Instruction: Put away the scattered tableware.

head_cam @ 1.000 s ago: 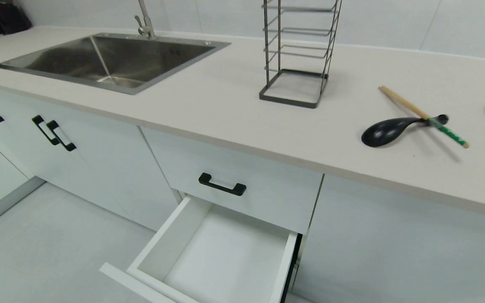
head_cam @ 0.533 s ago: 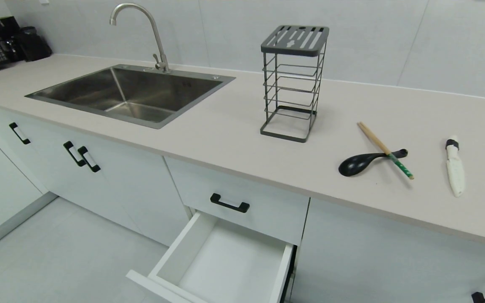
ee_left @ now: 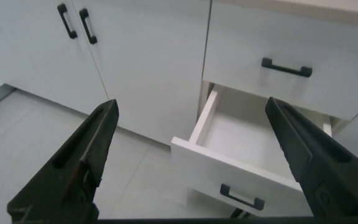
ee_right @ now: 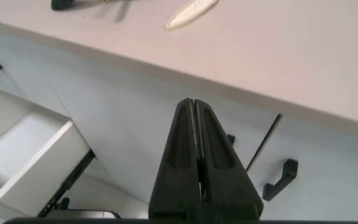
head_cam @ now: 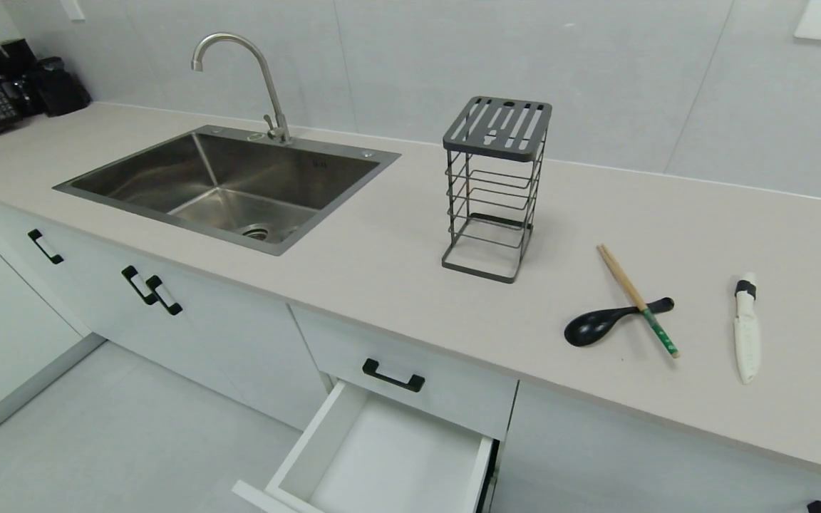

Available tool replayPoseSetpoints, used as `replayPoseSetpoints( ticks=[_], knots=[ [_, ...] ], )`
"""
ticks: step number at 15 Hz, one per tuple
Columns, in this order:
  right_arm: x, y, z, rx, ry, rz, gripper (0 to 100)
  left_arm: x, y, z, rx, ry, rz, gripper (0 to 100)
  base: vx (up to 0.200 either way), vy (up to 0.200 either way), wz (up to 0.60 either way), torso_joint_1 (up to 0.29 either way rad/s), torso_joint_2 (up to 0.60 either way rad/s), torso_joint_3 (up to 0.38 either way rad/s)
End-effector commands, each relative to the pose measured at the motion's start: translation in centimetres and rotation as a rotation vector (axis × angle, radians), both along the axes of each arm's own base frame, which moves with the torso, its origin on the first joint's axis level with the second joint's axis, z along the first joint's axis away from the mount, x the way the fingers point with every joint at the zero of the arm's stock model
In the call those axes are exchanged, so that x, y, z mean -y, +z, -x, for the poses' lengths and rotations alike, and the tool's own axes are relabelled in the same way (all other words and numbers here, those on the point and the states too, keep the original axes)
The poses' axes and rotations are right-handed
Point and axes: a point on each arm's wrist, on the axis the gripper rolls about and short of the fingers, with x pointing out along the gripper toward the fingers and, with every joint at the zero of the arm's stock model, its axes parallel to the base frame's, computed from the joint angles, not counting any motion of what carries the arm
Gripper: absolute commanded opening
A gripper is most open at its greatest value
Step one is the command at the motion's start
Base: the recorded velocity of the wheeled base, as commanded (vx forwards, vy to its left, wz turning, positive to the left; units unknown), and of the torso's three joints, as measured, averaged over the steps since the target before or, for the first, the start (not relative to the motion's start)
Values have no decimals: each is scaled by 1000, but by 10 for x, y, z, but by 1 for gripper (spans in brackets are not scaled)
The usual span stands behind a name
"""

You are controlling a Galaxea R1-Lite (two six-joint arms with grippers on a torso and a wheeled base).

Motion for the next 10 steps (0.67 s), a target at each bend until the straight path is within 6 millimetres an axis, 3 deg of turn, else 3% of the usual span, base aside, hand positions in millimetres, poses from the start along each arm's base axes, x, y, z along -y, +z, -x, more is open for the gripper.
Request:
replayPoseSetpoints(
  ticks=[1, 4, 5, 8, 10],
  knots=[
    [0, 0, 0, -1, 2, 3, 0, 0, 0, 0, -2, 0, 1, 100, 0, 0, 0, 276, -515, -246],
    [0, 0, 0, 0, 5, 4, 0, 0, 0, 0, -2, 0, 1, 100, 0, 0, 0, 284, -536, -268],
    [0, 0, 0, -1, 5, 6, 100, 0, 0, 0, -2, 0, 1, 100, 0, 0, 0, 281, -554, -261],
    [0, 0, 0, 0, 3, 6, 100, 0, 0, 0, -2, 0, 1, 100, 0, 0, 0, 292, -567, -271],
    [0, 0, 0, -1, 0, -4, 100, 0, 0, 0, -2, 2, 1, 100, 0, 0, 0, 146, -281, -139]
  ],
)
